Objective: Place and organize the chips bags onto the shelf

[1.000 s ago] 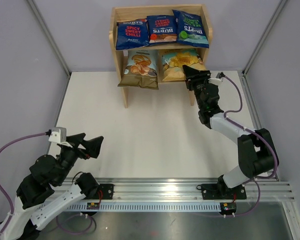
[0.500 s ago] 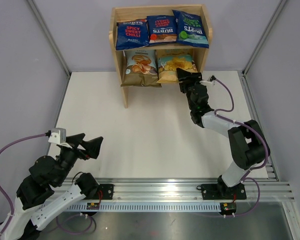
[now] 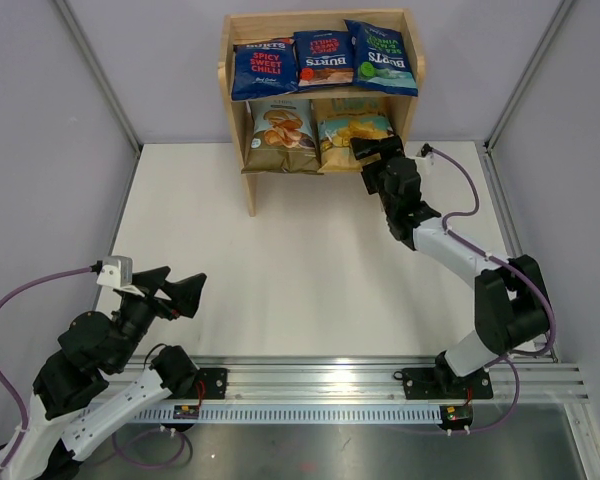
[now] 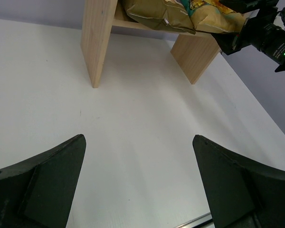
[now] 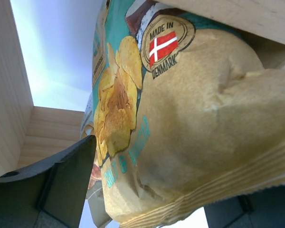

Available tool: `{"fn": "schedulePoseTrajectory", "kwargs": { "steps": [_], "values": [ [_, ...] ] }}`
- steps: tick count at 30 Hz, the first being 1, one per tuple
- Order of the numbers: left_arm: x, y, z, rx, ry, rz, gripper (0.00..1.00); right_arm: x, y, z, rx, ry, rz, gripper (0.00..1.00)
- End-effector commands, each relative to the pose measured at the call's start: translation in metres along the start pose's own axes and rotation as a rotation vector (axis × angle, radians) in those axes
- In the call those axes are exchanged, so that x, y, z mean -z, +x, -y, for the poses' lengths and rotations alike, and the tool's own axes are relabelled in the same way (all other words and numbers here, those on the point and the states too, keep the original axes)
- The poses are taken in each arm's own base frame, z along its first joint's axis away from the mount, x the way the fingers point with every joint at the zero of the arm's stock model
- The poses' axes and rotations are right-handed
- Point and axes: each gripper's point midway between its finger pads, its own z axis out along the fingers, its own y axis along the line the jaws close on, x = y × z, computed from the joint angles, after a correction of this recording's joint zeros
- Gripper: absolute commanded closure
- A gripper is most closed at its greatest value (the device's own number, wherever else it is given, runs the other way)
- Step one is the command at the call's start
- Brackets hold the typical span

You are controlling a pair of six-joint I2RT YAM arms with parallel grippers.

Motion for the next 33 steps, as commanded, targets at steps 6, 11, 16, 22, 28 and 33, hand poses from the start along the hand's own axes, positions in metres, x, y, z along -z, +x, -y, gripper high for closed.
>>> {"fn": "schedulePoseTrajectory", "kwargs": {
  "steps": [6,11,16,22,28,33],
  "values": [
    [-0.002,-0.009,-0.007,-0.001,-0.046,0.032,0.01,0.024,-0.013,-0.023,0.005,0.012,-0.038,0.01],
    [-0.007,-0.005,-0.012,-0.015,-0.100,-0.001,0.01,0.028,-0.014,-0.020,0.005,0.016,-0.059,0.00],
    [-0.010,-0.001,-0.012,-0.030,-0.111,-0.025,0.01,0.034,-0.002,-0.019,-0.038,0.019,-0.125,0.03],
    [-0.011,0.000,-0.013,-0.030,-0.118,-0.026,0.01,0.038,0.004,-0.016,-0.058,0.000,-0.155,0.12],
    [-0.013,0.002,-0.012,-0.042,-0.120,-0.040,0.01,0.035,0.003,-0.023,-0.081,-0.038,-0.148,0.35],
    [-0.014,0.002,-0.012,-0.042,-0.122,-0.039,0.01,0.025,0.003,-0.031,-0.106,-0.053,-0.143,0.41]
  ]
}}
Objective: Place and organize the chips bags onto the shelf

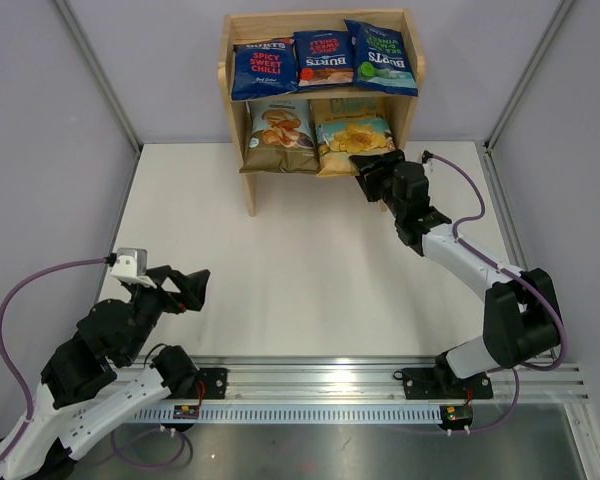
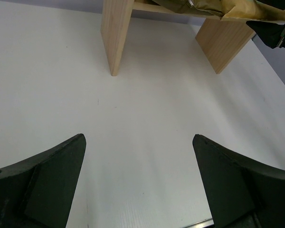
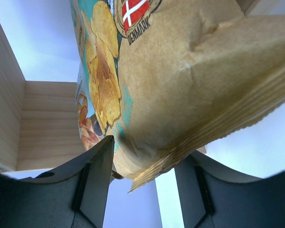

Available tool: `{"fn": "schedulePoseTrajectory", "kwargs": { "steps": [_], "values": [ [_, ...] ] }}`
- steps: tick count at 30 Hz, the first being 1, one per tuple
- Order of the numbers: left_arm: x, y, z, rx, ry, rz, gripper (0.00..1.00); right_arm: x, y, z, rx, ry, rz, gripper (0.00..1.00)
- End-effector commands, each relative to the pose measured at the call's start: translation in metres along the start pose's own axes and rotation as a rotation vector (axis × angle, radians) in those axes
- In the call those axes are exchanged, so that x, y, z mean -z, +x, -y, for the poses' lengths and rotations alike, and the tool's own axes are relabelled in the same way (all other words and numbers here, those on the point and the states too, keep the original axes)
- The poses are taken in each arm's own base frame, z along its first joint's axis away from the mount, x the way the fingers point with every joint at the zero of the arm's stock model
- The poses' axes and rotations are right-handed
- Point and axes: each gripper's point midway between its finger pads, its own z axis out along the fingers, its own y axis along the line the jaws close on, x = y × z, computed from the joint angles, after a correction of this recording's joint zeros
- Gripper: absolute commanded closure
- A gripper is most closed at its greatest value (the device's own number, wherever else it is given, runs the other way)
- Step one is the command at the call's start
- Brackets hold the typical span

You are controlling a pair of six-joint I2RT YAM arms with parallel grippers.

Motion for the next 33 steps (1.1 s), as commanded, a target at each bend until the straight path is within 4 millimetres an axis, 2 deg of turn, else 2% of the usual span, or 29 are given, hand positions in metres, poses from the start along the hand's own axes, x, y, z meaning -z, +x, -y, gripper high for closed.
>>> {"fn": "schedulePoseTrajectory", "kwargs": {
  "steps": [1,5,9,11,15,18,21,29,33],
  "values": [
    [0.000,-0.011,-0.001,0.012,-0.019,0.028,0.01,-0.007,-0.010,-0.042,-0.039,-0.119,0.024,0.41],
    [0.000,-0.011,-0.001,0.010,-0.019,0.028,0.01,-0.016,-0.010,-0.042,-0.043,-0.112,0.024,0.40],
    [0.000,-0.011,-0.001,0.010,-0.020,0.027,0.01,-0.016,-0.012,-0.036,-0.050,-0.103,0.034,0.38],
    [-0.001,-0.010,-0.001,0.004,-0.021,0.023,0.01,-0.014,-0.013,-0.036,-0.052,-0.108,0.031,0.31],
    [-0.002,-0.009,-0.001,0.001,-0.023,0.018,0.01,-0.004,-0.016,-0.036,-0.023,-0.095,0.034,0.08],
    [-0.002,-0.009,-0.001,-0.001,-0.025,0.019,0.01,0.006,-0.019,-0.038,-0.004,-0.094,0.043,0.01],
    [-0.003,-0.009,-0.001,-0.001,-0.030,0.017,0.01,0.015,-0.022,-0.037,0.010,-0.089,0.039,0.01],
    [-0.008,-0.011,-0.010,-0.002,-0.103,0.018,0.01,0.043,-0.011,-0.019,0.081,-0.072,-0.025,0.01],
    [-0.017,-0.008,-0.013,-0.024,-0.147,-0.014,0.01,0.057,-0.014,0.000,0.128,-0.037,-0.049,0.01]
  ]
}}
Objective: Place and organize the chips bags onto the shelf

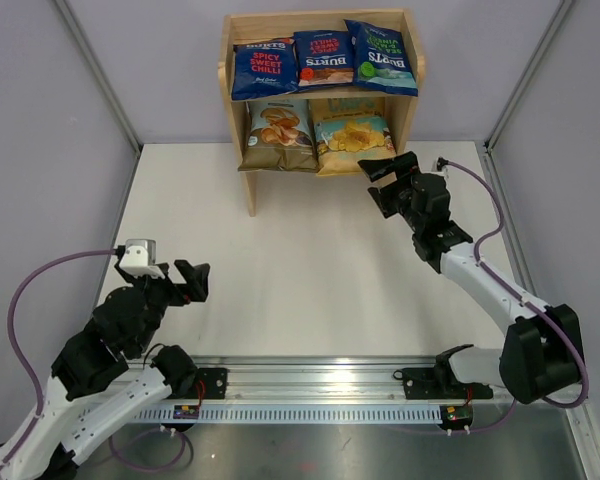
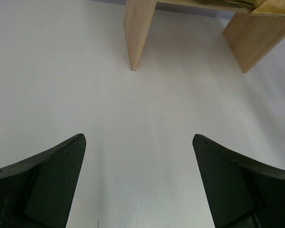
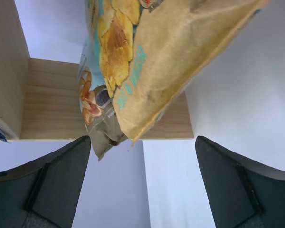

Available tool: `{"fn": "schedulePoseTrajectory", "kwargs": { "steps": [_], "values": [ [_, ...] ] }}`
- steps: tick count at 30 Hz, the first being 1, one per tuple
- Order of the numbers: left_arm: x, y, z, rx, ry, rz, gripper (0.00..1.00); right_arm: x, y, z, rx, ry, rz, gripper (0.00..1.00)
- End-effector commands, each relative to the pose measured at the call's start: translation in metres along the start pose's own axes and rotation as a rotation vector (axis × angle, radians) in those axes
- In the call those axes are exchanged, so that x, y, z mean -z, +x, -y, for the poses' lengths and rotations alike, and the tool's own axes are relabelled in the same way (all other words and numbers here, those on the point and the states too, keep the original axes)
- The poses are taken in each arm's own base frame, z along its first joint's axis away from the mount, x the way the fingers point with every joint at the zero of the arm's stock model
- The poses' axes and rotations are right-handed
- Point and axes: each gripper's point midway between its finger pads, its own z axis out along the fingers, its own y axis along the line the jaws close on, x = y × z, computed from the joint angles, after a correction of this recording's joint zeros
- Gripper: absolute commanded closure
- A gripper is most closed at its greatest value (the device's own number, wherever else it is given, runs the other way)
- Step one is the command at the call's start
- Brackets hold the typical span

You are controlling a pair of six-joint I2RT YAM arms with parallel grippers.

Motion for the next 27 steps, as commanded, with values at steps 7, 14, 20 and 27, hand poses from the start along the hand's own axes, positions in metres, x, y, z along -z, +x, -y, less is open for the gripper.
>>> {"fn": "schedulePoseTrajectory", "kwargs": {
  "steps": [7,14,20,27],
  "values": [
    [-0.024,-0.007,-0.011,-0.017,-0.112,-0.035,0.01,0.070,-0.027,0.000,0.378,0.008,0.048,0.01],
    [-0.035,0.000,-0.018,-0.031,-0.139,-0.074,0.01,0.127,-0.040,0.022,0.754,0.107,0.023,0.00],
    [-0.041,0.006,-0.012,-0.041,-0.099,-0.101,0.01,0.169,-0.047,0.059,0.856,0.257,0.000,0.01],
    [-0.044,0.013,-0.014,-0.049,-0.110,-0.132,0.01,0.212,-0.053,0.066,0.907,0.298,0.002,0.01]
  ]
}}
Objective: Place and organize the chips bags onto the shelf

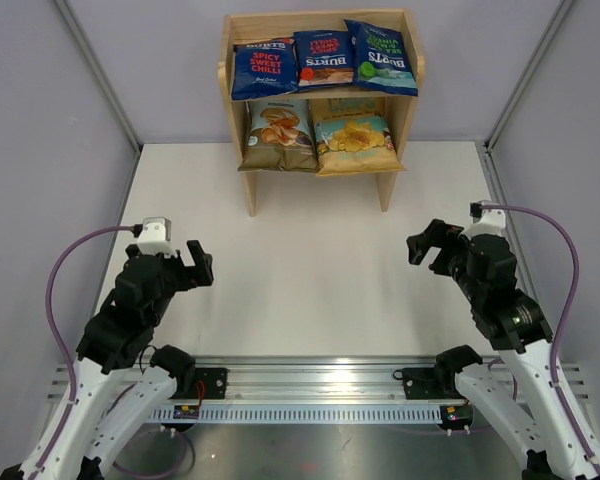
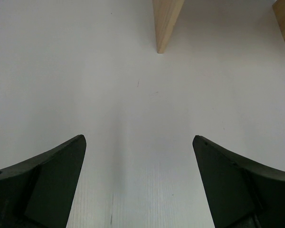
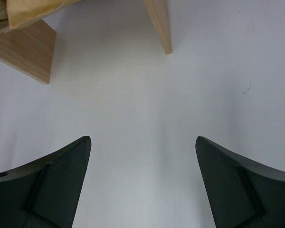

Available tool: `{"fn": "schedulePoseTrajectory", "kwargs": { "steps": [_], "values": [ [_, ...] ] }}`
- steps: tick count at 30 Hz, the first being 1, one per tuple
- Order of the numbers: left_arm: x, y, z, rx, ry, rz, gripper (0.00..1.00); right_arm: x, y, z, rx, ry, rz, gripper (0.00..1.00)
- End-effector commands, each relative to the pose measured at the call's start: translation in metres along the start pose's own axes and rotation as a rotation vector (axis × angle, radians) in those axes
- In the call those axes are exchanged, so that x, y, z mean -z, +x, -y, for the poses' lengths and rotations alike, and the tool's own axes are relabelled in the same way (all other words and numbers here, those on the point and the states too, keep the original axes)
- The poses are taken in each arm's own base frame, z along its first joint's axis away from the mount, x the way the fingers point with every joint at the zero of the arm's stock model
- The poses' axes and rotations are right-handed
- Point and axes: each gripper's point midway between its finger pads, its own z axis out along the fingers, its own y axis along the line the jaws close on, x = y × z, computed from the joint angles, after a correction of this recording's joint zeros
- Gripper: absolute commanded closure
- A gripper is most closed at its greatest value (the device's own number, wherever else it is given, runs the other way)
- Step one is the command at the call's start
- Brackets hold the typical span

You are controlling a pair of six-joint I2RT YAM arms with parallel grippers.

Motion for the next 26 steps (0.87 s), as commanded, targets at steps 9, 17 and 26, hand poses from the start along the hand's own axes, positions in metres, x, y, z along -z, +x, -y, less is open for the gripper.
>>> {"fn": "schedulePoseTrajectory", "kwargs": {
  "steps": [9,17,26],
  "values": [
    [-0.001,-0.002,0.012,-0.027,0.091,0.059,0.01,0.036,-0.008,0.016,0.105,0.046,0.029,0.01],
    [0.001,-0.005,0.011,-0.022,0.100,0.076,0.01,0.032,-0.014,0.019,0.104,0.072,0.050,0.01],
    [-0.001,-0.005,0.010,-0.020,0.102,0.077,0.01,0.031,-0.014,0.019,0.091,0.077,0.047,0.01]
  ]
}}
